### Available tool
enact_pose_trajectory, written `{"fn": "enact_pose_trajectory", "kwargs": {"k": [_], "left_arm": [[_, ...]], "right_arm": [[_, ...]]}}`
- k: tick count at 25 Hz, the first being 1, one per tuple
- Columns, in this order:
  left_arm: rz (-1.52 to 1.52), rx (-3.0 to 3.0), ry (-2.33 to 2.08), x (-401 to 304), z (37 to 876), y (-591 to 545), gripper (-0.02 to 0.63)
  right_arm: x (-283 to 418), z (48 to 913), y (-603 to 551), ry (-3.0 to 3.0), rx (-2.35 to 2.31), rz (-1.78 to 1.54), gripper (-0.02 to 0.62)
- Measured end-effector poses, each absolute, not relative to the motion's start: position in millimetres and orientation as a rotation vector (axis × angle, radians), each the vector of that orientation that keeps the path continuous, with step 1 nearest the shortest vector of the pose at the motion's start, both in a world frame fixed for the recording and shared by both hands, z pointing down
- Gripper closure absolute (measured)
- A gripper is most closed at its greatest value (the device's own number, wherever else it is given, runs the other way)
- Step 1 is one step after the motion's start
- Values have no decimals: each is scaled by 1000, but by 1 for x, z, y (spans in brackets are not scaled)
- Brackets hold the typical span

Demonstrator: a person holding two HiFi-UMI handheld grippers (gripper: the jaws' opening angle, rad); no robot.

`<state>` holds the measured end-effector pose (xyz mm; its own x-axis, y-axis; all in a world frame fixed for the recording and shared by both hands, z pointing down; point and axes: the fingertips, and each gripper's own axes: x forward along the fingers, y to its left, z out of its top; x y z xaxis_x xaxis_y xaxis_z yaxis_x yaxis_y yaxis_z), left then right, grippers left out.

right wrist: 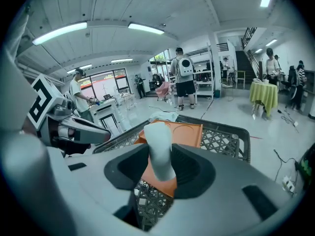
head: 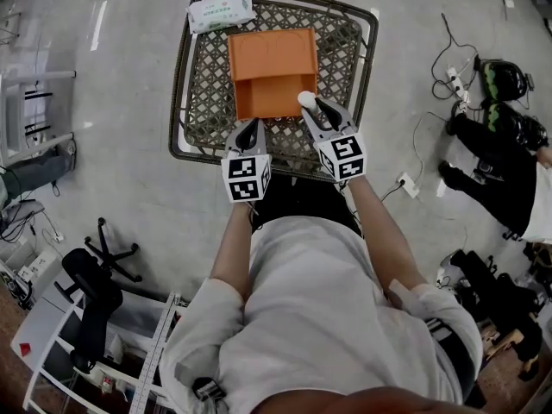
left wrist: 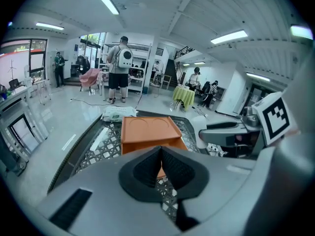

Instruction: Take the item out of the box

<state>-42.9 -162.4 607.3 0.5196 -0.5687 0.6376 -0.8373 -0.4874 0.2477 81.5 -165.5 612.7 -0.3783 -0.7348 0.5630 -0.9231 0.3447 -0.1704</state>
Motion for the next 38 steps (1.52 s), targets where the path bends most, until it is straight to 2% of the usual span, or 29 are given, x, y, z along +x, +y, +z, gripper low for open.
{"fn": "enact_pose_trajectory", "kwargs": {"k": [16,38], "left_arm": [[553,2311,-1251,-30,546,-125,597],[244,2498,-1518,9,401,-52,597]], "right_arm": [[92,536,-124,-2389,1557,593,454],[122,365,-52,-2660,1626,78,466]]}}
